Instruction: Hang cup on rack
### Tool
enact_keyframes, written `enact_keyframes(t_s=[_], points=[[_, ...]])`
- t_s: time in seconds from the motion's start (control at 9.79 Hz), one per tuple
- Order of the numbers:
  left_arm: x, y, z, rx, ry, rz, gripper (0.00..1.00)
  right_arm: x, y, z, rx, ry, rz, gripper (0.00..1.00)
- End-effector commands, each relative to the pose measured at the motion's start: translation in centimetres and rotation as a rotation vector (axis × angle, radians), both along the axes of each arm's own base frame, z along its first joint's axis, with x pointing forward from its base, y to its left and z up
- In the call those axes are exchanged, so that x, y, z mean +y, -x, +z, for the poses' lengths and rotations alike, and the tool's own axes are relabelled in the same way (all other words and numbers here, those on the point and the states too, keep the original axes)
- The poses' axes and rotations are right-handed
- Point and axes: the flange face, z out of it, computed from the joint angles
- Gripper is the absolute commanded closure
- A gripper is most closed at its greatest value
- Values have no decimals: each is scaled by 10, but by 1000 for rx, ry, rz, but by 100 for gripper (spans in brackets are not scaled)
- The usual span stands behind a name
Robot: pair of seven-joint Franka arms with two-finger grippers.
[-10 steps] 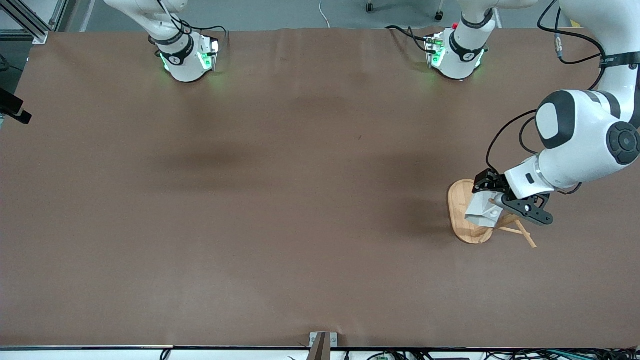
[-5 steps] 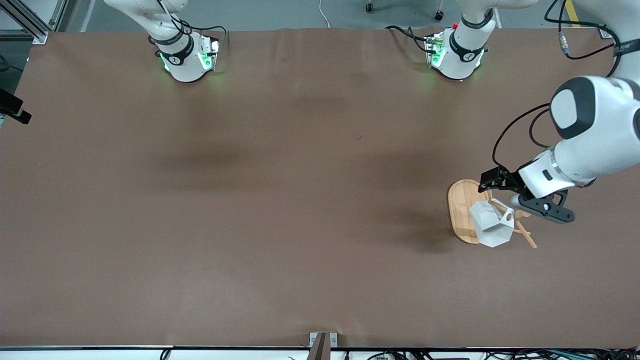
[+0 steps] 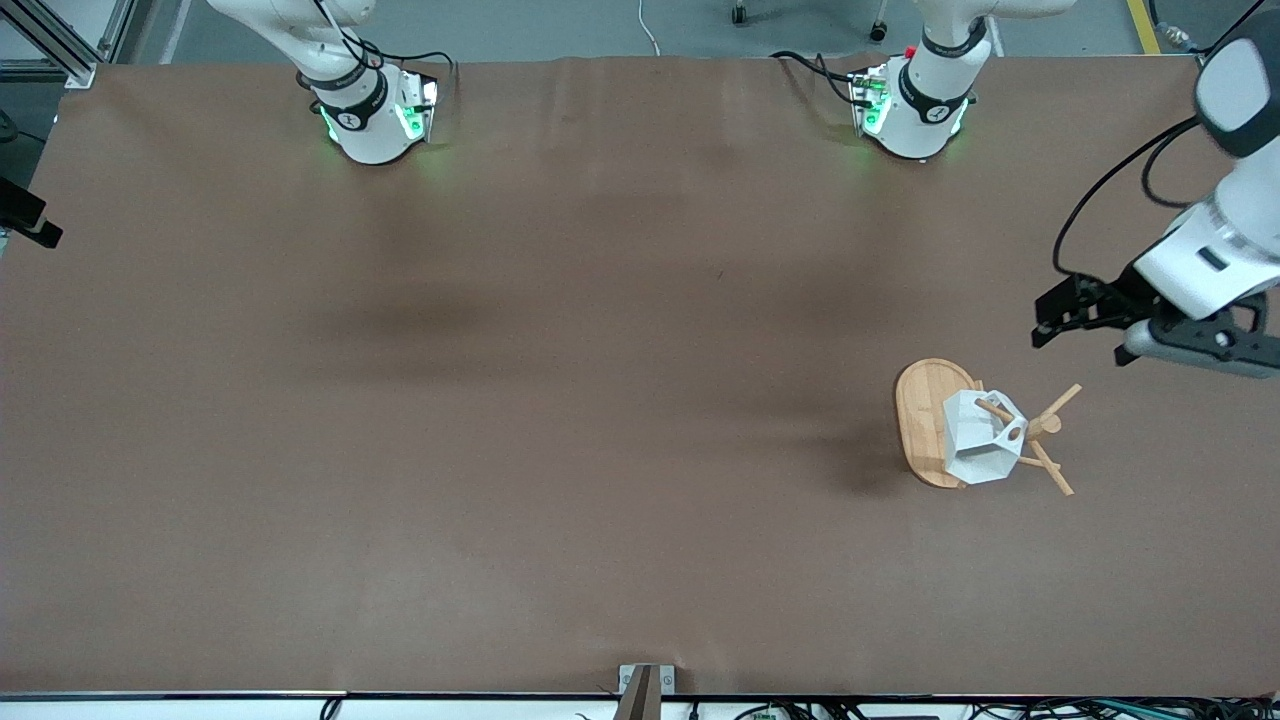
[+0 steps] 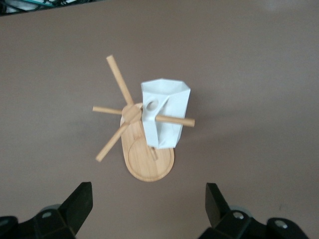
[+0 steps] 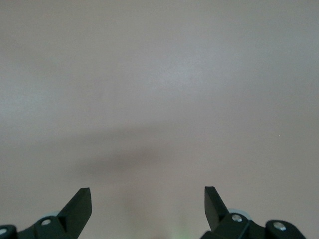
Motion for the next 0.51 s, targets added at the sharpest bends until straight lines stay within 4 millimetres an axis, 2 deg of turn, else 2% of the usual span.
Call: enact_keyframes(t_s=[0.0,0.1,0.41], points=[[1,19,22,104,-25,25,0,0,5,3,-4,14,-17,0],[3,27,32,148,-27,62,0,0,5,3,-5,14,-17,0],[-17,51,59,127,-114,39,0,0,5,3,-1,13,-17,0]])
